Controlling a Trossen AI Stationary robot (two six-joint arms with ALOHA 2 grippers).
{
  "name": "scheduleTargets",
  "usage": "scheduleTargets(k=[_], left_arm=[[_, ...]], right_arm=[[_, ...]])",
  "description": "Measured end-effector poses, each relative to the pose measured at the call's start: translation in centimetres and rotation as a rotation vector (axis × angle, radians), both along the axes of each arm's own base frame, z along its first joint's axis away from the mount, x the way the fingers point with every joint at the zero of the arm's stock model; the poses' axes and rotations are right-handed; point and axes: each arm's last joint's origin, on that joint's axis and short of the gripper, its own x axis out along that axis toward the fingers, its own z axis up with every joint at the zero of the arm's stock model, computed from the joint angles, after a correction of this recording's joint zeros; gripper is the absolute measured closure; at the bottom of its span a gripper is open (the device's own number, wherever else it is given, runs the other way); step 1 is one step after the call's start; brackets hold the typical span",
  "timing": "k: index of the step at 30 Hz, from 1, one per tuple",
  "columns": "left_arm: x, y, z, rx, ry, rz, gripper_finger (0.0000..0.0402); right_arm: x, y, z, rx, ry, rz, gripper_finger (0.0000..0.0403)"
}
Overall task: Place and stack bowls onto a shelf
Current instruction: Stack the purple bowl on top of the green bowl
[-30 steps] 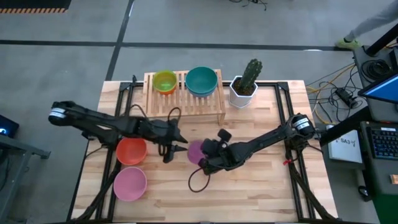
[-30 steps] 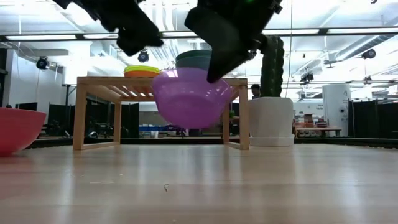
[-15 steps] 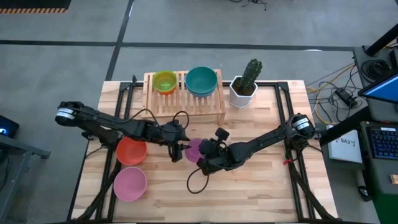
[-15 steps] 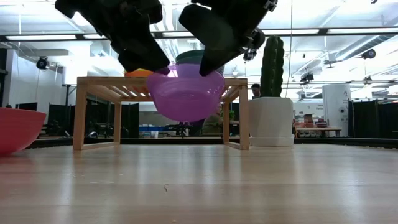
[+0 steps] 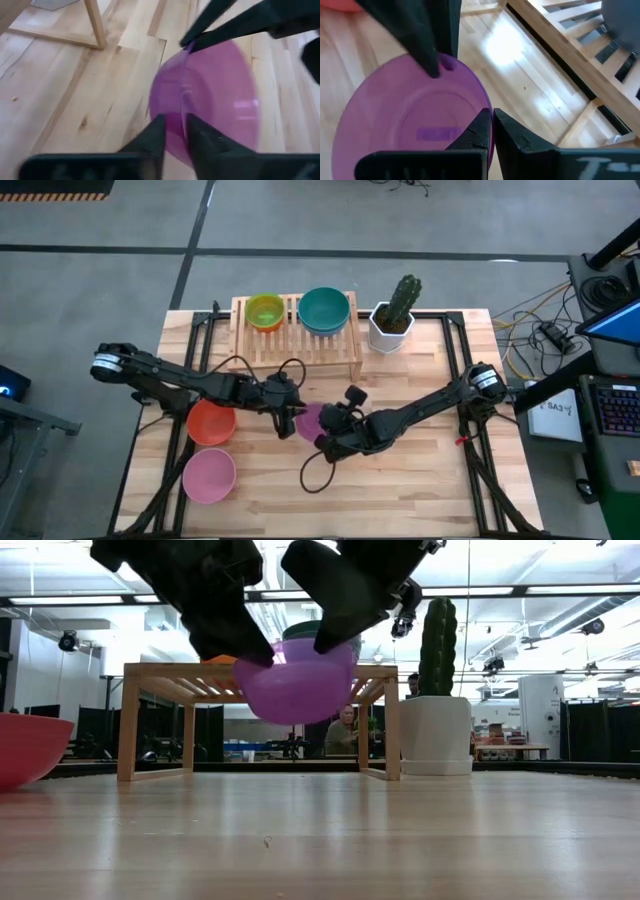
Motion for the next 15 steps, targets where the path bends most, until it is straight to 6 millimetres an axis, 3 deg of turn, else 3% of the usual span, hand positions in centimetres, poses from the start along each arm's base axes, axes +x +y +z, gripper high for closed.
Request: scheduleTargets(k=[3,7,15], left_arm=[[0.0,0.1,-0.1,0.003,0.006,0.011,0.039],[0.0,0.0,0.0,-0.011,-0.002,0.007,0.0398],[-0.3,-0.1,0.3,-0.039,-0.001,-0.016,0.0401]], right_arm=[[0.1,0.1,0.1,0.008,-0.014,0.01,0.0392],[0.2,0.2,0.2,0.029,-0.019,0.024,0.0365],[0.0,0.1,1.1,0.041,-0.051,0.021,0.0269]])
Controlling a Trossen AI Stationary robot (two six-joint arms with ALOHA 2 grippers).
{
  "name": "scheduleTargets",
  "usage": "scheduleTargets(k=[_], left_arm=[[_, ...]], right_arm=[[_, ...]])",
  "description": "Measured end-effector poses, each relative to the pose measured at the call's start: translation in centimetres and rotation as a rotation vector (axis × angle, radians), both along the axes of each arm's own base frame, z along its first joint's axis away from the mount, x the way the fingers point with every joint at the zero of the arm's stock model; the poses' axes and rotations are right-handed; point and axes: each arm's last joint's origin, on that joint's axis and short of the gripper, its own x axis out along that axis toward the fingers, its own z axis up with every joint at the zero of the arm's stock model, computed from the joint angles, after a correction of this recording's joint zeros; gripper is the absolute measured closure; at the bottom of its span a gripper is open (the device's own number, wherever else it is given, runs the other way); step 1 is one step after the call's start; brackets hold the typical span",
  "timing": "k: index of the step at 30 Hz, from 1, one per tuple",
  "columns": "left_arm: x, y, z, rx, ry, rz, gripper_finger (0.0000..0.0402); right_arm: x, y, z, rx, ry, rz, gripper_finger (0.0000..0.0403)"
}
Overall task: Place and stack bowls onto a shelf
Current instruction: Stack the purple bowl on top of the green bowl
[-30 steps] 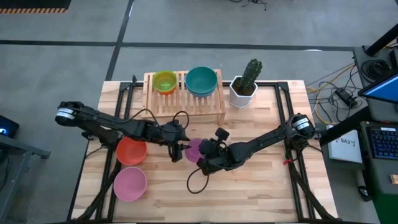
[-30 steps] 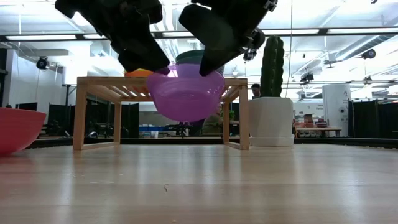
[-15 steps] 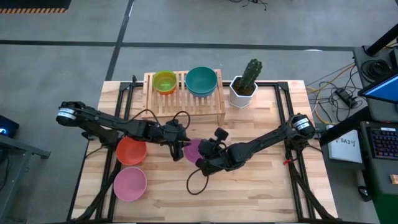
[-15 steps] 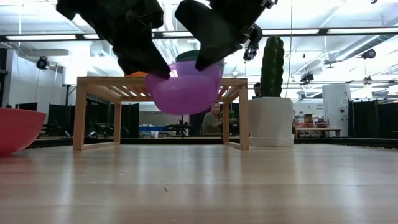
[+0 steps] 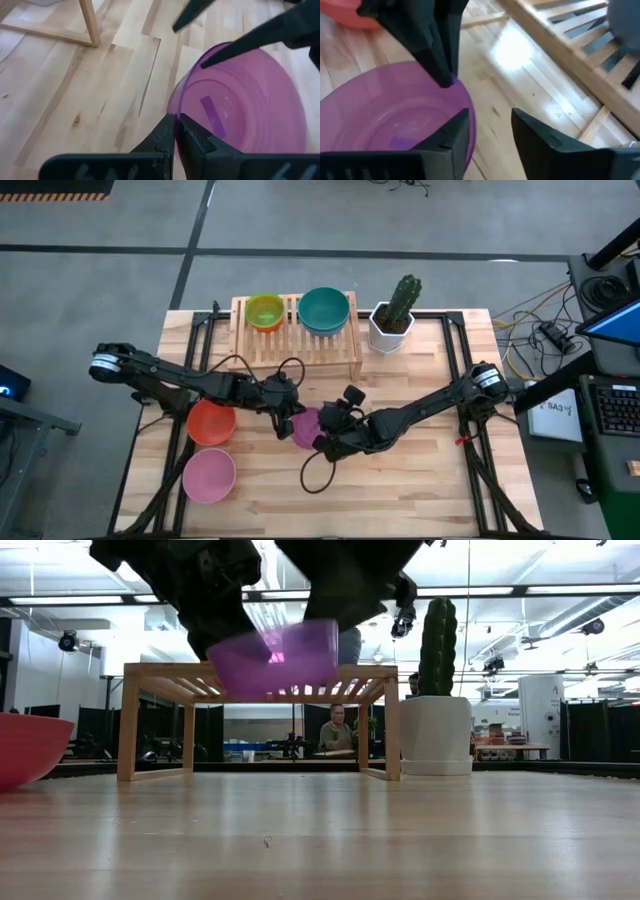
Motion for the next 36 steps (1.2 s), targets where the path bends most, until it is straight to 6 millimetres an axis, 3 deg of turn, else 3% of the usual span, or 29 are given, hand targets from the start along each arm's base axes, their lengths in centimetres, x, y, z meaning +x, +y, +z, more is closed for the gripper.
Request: scheduleTargets(k=[9,14,18,24,28,32,36], left_arm=[[-2.9,0.5,3.2,-0.019,-0.05,-0.021,0.0401],[-4.9,1.3,6.9,0.021,-0.067,0.019,0.0401],[-6.8,2.7,11.3,0.142,-0.035,0.114,0.0401],[-9.5,6.6,17.7,0.369,0.071,0.333,0.0401],[-10.9,10.1,20.6,0.433,0.117,0.454,0.0401],[-12.0,14.1,21.6,0.395,0.156,0.517,0.0401],[-12.4,18.5,20.3,0.281,0.196,0.52,0.0401]], right_arm=[[-1.9,-0.3,4.1,0.009,-0.081,0.011,0.0232],[-2.7,-0.4,5.5,0.019,-0.11,0.015,0.023],[-3.1,-0.3,6.1,0.011,-0.124,0.018,0.0229],[-3.3,-0.1,5.7,0.006,-0.117,0.017,0.0229],[-3.4,-0.1,5.0,0.011,-0.108,0.009,0.0229],[-3.6,-0.1,4.5,0.02,-0.105,-0.003,0.0229],[-3.7,-0.1,4.1,0.027,-0.102,-0.013,0.0229]])
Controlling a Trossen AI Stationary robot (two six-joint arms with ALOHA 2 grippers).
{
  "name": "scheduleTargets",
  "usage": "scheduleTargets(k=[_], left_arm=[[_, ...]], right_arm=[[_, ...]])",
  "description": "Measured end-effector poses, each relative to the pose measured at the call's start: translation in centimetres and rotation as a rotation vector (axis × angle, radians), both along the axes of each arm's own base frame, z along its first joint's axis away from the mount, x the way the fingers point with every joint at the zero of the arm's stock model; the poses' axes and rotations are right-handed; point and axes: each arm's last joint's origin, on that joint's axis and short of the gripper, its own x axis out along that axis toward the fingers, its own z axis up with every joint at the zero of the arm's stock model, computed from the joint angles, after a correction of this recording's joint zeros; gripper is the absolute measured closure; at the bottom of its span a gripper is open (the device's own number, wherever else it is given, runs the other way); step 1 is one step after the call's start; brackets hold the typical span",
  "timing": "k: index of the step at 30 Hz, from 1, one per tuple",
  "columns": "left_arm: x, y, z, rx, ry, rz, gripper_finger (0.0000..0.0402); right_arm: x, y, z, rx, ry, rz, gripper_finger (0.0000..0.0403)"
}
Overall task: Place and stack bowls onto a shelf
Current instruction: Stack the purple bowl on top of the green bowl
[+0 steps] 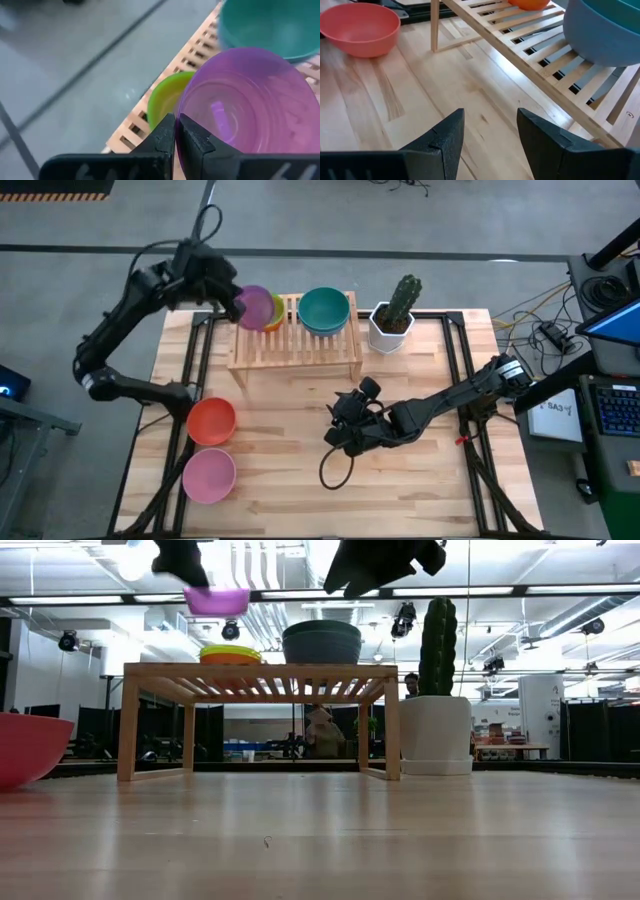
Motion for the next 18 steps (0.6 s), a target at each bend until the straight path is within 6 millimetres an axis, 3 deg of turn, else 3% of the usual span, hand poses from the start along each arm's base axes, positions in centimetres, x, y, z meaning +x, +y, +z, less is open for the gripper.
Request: scheduleTargets(k=[3,7,18], left_arm=[[-0.1,2.8,-1.5,-0.078,0.019,0.03,0.0401],[0.5,5.0,-3.0,-0.127,0.057,0.032,0.0401],[1.7,6.4,-4.1,-0.15,0.083,0.021,0.0401]], right_arm=[[0.0,0.0,0.0,0.003,-0.003,-0.002,0.0229],[0.0,0.0,0.0,0.009,-0.008,-0.006,0.0229],[0.0,0.0,0.0,0.008,-0.008,-0.007,0.0229]])
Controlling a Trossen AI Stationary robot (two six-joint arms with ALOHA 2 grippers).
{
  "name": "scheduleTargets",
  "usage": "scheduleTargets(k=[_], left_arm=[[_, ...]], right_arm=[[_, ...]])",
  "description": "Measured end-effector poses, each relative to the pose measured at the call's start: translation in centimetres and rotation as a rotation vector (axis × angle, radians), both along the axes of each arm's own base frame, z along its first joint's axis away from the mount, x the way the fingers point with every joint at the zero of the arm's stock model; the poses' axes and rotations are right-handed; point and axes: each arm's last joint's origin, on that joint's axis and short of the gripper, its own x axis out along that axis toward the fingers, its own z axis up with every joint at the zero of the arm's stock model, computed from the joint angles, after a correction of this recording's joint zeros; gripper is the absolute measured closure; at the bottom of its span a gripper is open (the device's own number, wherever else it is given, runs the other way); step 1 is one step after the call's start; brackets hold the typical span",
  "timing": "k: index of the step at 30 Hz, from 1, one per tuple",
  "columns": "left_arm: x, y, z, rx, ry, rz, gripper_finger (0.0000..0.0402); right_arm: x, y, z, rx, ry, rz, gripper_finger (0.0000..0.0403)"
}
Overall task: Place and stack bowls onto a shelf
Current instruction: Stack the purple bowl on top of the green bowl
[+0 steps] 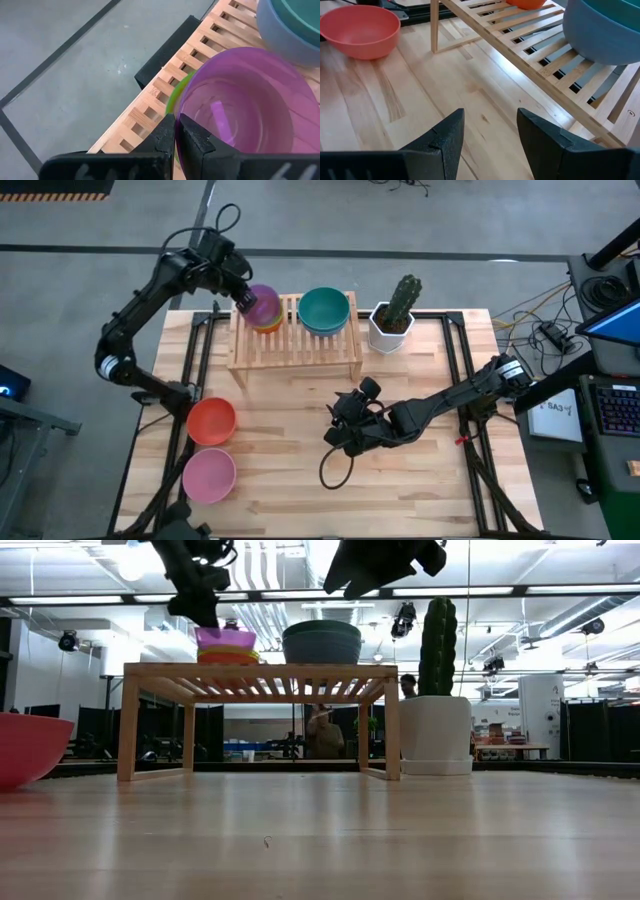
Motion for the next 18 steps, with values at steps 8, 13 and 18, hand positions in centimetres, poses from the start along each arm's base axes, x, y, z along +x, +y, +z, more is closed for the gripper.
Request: scheduleTargets(k=[8,13,18], left_arm=[[0.15,0.17,0.2,0.029,-0.017,-0.012,0.0395],[0.2,0.11,0.22,0.018,-0.032,-0.033,0.0357],[0.13,0.02,0.32,0.022,-0.034,-0.034,0.0313]], right_arm=[[0.0,0.0,0.0,0.003,-0.002,-0.002,0.0229],[0.0,0.0,0.0,0.004,-0.003,-0.003,0.0229],[0.0,0.0,0.0,0.007,-0.006,-0.005,0.0229]])
